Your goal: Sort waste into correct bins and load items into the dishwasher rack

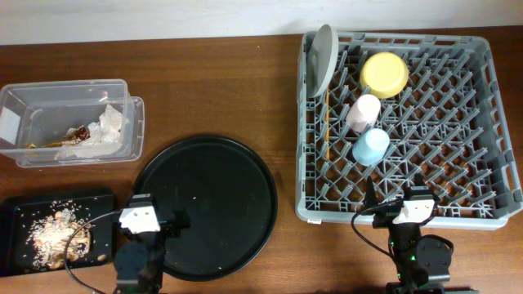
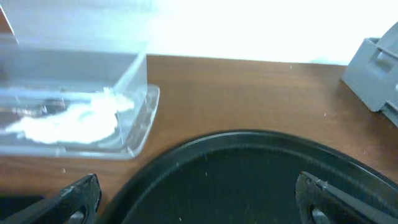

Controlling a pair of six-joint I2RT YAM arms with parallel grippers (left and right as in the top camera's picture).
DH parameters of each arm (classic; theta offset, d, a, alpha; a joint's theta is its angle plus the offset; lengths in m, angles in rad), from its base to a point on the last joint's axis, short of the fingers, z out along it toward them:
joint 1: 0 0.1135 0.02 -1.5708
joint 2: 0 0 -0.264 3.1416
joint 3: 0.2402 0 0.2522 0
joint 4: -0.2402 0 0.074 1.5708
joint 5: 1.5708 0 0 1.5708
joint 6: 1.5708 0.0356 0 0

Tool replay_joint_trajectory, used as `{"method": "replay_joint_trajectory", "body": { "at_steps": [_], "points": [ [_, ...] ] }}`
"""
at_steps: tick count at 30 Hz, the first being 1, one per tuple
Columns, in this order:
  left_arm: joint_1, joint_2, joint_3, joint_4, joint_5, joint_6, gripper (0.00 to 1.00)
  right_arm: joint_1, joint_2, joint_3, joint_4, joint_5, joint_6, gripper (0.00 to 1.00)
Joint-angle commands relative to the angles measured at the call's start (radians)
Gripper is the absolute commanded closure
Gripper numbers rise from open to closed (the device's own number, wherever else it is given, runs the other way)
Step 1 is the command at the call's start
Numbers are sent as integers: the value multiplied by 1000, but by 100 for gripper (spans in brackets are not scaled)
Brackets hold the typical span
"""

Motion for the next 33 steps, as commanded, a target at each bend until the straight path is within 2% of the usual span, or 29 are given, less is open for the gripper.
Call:
{"method": "replay_joint_trajectory", "body": {
  "at_steps": [1,6,33],
  "points": [
    [-2,-50,-2,-6,0,99,1,-8,-6,-8,-2,15,1,2],
    [8,-124,-2,-6,0,121,1,-8,-6,-8,-2,15,1,2],
    [21,-123,-2,-8,15,121,1,-8,-6,-8,-2,15,1,2]
  ]
}}
